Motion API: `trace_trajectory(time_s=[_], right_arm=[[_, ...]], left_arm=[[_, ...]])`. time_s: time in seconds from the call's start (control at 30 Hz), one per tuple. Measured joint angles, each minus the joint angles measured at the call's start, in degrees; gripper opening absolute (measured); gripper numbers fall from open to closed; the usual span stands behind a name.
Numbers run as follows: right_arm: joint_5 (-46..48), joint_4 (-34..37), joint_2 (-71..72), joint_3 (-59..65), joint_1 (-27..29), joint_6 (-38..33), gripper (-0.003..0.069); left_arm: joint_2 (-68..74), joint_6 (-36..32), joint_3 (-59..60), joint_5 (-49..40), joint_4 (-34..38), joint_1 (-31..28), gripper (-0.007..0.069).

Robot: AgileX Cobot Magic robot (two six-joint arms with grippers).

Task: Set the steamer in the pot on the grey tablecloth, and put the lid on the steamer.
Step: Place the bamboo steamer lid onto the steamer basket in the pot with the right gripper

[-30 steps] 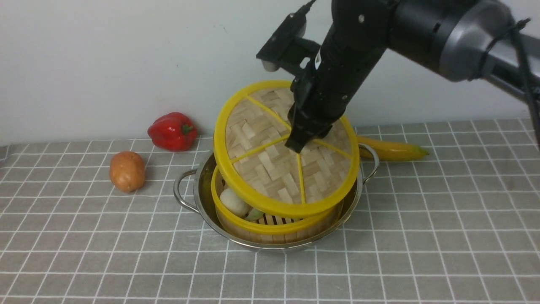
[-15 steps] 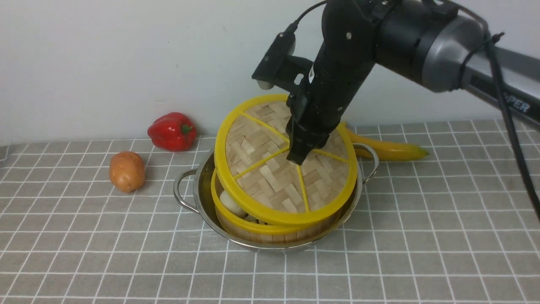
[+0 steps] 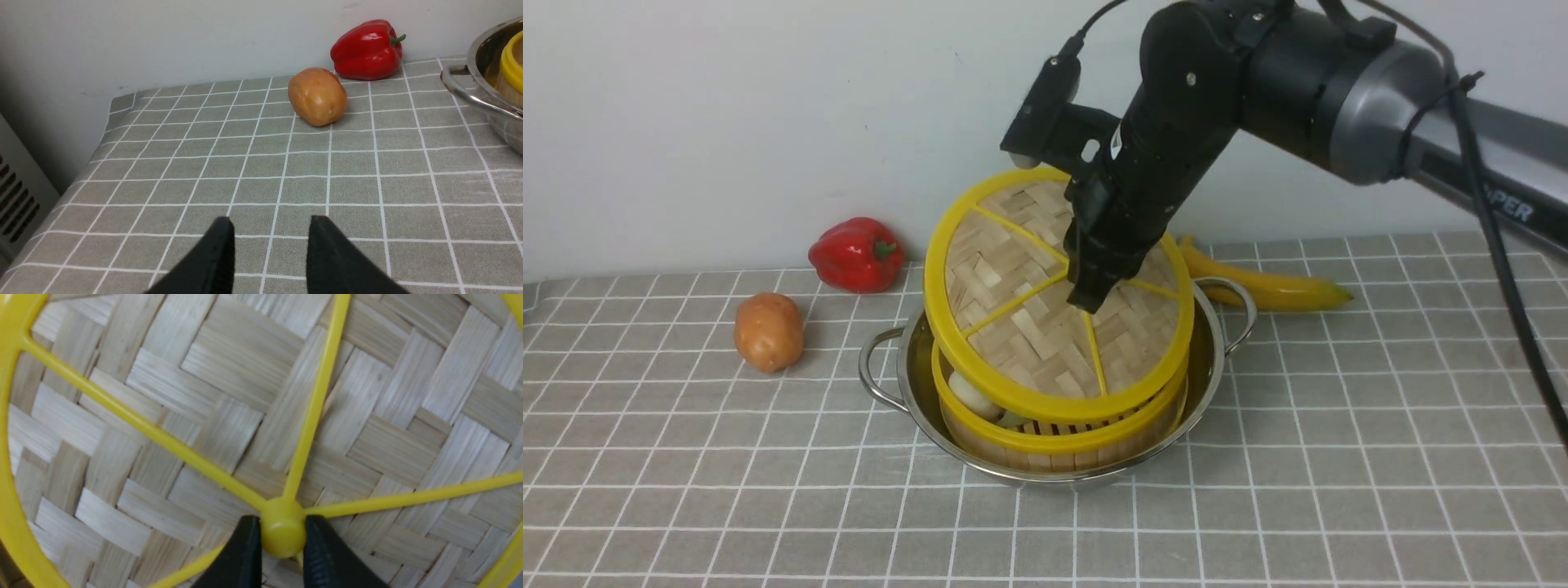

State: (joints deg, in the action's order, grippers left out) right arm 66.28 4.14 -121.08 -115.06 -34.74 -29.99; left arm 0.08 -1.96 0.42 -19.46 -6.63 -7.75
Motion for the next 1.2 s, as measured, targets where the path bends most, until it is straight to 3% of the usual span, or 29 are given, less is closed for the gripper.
trace_trajectory(time_s=[0.7,1.2], right_arm=[[4.55,-1.68,3.29,-3.73,-0.05,1.59,0.0145],[4.62,1.37,0.0,-5.15,-0.05,4.85,0.0145]], left_arm=[[0.0,0.0,0.0,0.0,0.0,0.0,0.0243],[0.0,-0.06,0.0,0.0,0.0,0.0,0.0243]])
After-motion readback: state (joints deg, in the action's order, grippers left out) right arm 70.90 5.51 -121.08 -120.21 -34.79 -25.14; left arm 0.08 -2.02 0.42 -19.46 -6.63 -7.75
